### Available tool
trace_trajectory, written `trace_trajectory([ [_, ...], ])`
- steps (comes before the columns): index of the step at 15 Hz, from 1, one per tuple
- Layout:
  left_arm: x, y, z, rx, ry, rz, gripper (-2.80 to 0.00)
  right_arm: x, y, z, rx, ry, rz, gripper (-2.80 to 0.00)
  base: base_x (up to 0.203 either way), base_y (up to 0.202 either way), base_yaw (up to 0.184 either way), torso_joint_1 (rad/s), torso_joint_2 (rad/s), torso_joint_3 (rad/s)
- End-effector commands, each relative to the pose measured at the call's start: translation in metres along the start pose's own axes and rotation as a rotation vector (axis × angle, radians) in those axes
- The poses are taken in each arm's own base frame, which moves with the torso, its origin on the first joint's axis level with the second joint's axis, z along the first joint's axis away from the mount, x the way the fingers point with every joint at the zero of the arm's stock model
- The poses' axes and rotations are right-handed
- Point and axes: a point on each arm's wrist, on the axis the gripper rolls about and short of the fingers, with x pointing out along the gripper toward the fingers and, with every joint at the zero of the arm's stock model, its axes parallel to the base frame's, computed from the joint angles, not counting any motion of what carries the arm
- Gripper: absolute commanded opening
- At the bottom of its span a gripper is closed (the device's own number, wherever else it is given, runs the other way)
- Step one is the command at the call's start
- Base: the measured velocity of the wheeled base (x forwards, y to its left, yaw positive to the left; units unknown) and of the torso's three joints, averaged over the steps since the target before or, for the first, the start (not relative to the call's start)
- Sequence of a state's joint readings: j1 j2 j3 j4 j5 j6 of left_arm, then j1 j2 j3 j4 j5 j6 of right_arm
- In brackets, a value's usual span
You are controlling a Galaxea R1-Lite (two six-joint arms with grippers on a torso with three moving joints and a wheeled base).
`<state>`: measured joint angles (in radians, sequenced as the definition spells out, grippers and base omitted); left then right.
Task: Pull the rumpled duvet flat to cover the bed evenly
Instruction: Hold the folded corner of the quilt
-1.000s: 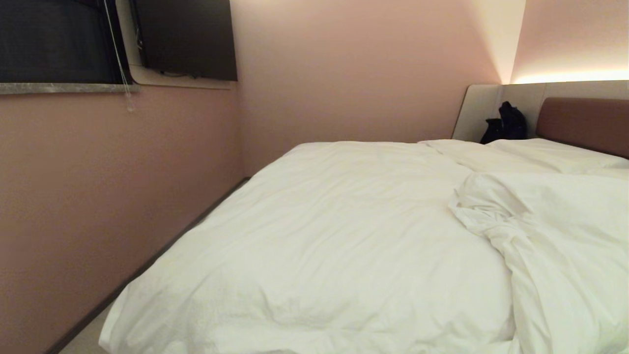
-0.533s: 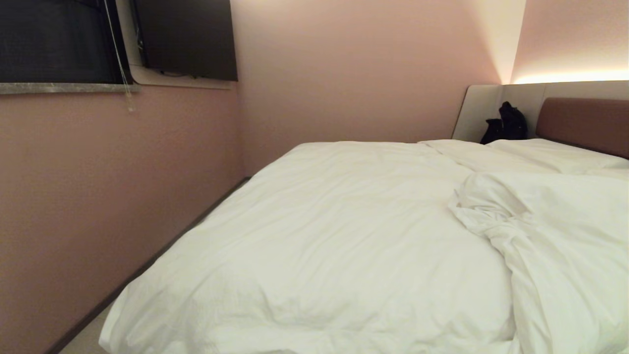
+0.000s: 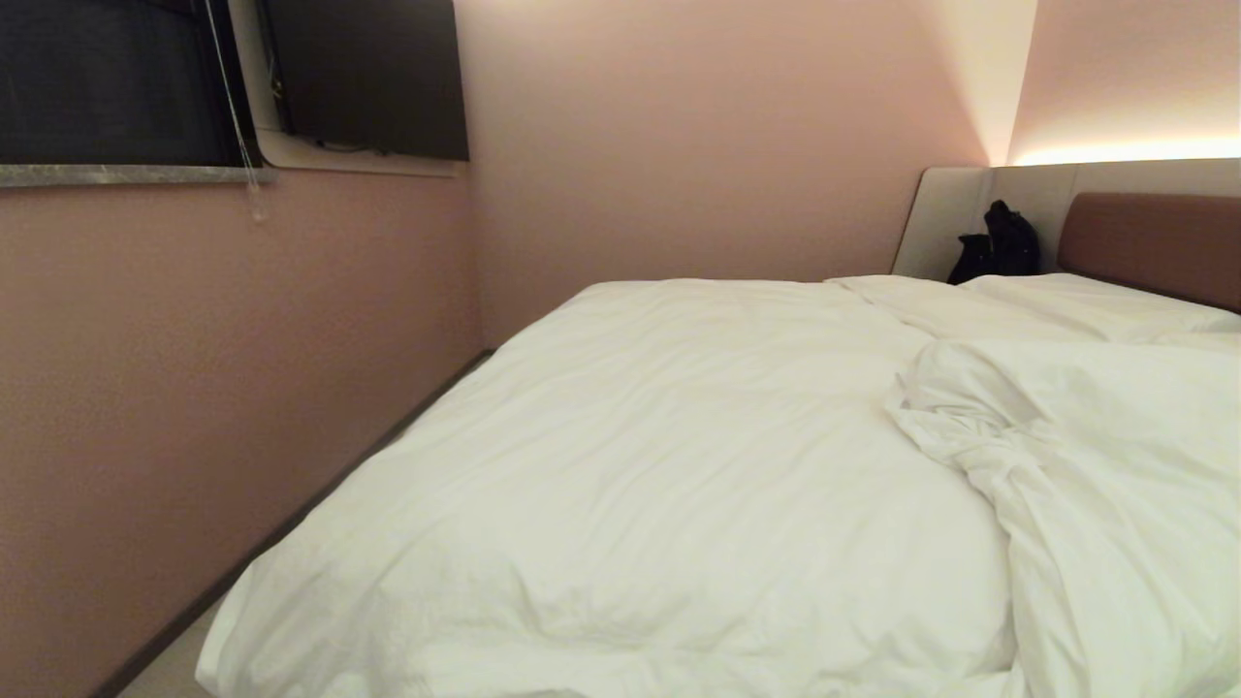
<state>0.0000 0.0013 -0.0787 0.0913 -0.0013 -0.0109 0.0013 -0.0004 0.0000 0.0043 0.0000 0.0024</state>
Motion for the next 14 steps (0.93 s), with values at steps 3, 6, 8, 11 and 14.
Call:
trace_trajectory([
  [3,0.0035,0.0003,-0.0112,0.000,0.038,0.008,-2.80,0.0000,0.0000,0.0000,0.000,0.001,0.000,-2.80,0.000,0.000,0.000,0.000,0.00,0.000],
  [6,0.0036,0.0003,-0.0116,0.006,0.040,0.006,-2.80,0.0000,0.0000,0.0000,0.001,0.001,0.000,-2.80,0.000,0.000,0.000,0.000,0.00,0.000],
  [8,0.0036,0.0003,-0.0116,0.008,0.040,0.006,-2.80,0.0000,0.0000,0.0000,0.001,0.001,0.000,-2.80,0.000,0.000,0.000,0.000,0.00,0.000],
  [11,0.0036,0.0002,-0.0116,0.008,0.040,0.005,-2.80,0.0000,0.0000,0.0000,0.001,0.001,0.000,-2.80,0.000,0.000,0.000,0.000,0.00,0.000],
  [14,0.0036,0.0003,-0.0116,0.006,0.040,0.006,-2.80,0.0000,0.0000,0.0000,0.001,0.001,0.000,-2.80,-0.075,0.000,0.000,0.008,0.00,0.001],
])
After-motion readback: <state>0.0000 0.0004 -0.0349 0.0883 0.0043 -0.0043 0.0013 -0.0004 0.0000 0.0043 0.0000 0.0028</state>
